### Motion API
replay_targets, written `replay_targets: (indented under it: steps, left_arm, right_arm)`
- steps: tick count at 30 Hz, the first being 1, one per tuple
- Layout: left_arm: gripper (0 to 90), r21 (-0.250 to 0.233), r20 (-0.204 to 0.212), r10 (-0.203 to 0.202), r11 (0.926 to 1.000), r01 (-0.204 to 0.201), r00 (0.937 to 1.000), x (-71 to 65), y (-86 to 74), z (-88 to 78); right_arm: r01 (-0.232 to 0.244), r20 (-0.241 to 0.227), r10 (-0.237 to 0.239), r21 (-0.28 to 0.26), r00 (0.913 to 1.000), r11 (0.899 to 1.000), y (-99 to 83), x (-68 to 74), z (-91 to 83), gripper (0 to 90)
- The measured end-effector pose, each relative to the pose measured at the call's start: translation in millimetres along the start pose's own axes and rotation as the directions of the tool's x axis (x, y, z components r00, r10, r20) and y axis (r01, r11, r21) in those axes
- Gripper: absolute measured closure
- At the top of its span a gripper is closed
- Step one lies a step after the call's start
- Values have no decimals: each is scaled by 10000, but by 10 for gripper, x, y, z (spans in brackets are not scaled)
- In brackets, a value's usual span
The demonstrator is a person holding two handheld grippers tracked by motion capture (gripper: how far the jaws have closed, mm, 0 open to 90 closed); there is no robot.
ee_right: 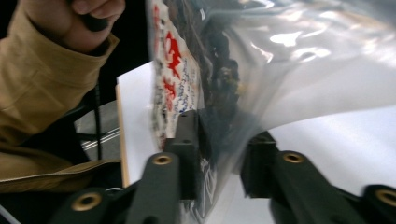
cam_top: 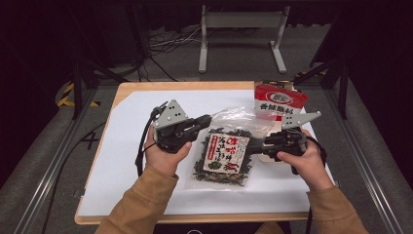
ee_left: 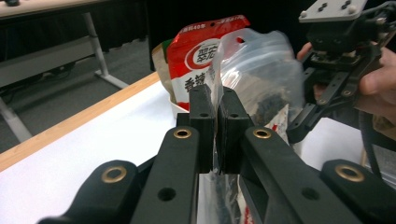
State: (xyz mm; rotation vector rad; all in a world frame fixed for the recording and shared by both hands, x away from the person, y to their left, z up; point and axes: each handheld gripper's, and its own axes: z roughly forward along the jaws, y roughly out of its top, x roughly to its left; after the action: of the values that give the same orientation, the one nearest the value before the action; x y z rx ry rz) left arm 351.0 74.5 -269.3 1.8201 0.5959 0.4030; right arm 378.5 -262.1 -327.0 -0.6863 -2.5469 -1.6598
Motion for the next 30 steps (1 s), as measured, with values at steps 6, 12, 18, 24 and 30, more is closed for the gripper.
replay_targets:
  steps: [6, 12, 18, 24, 30]
  left_arm:
    - [863, -154, 175, -182, 9997, 184, 9997, 51, -26, -15]
    - [800, -343, 749, -508, 9980, 535, 9959, 142, -70, -36]
    - [727, -583, 831, -461, 9970, 510, 9955, 165, -79, -84]
    - [644, -610, 1028, -600, 9959, 665, 9929, 225, -113, -140]
    - [588, -468, 950, -622, 9967, 669, 9935, 261, -165, -210]
  right_arm:
    - [171, -239, -169, 87, 9996, 9998, 36, 41, -35, 789]
    - [131, -48, -130, 206, 9999, 9997, 70, 87, -81, 794]
    - [181, 62, -183, 371, 9998, 9991, 105, 122, -106, 795]
    - [295, 98, -299, 407, 9995, 9987, 131, 138, -127, 796]
    - [361, 306, -367, 187, 9989, 9992, 189, 151, -225, 795]
